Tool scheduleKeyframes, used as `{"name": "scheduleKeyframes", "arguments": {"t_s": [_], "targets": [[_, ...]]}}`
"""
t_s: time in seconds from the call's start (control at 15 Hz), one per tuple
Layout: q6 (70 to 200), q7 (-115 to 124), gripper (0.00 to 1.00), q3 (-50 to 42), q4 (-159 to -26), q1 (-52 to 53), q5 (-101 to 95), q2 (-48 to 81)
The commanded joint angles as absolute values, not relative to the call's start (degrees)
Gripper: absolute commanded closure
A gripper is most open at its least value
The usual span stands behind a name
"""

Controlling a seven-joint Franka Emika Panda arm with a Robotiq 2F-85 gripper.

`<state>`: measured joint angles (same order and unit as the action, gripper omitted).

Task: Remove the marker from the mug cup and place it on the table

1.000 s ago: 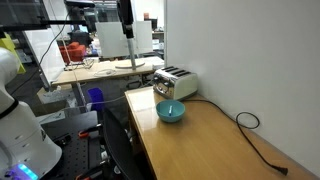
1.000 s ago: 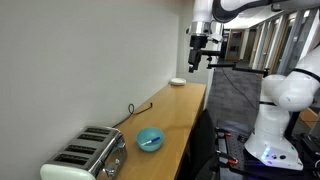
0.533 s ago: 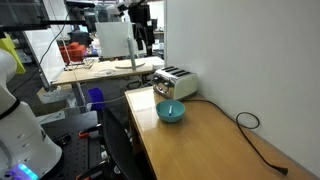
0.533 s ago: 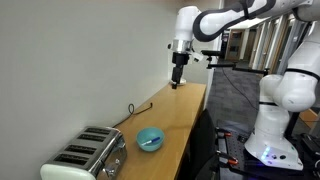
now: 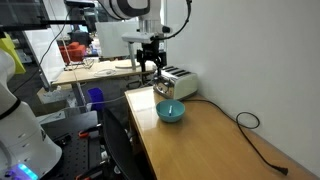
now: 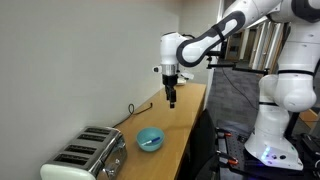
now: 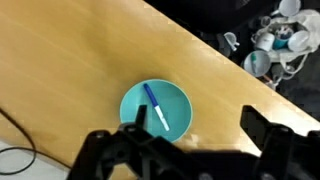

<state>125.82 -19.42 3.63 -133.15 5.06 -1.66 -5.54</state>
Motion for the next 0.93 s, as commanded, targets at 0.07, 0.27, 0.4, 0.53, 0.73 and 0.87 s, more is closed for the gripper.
{"name": "scheduleKeyframes", "arguments": {"t_s": [0.07,0.27,0.4,0.53,0.73,0.87], "targets": [[124.3,-28.5,0.0,4.1,-131.6,5.5,-7.7,-2.9],[125.6,-28.6,0.0,4.2,-132.4,5.4,-7.2,-3.0],[125.6,-29.2,0.0,4.2,-132.4,5.6,-7.8,-3.0],[125.6,-29.3,0.0,4.2,-132.3,5.6,-7.8,-3.0],[126.4,-29.1,0.0,4.6,-130.4,6.0,-7.7,0.4],[129.3,-29.2,0.0,4.9,-128.8,6.1,-8.4,3.8]]}}
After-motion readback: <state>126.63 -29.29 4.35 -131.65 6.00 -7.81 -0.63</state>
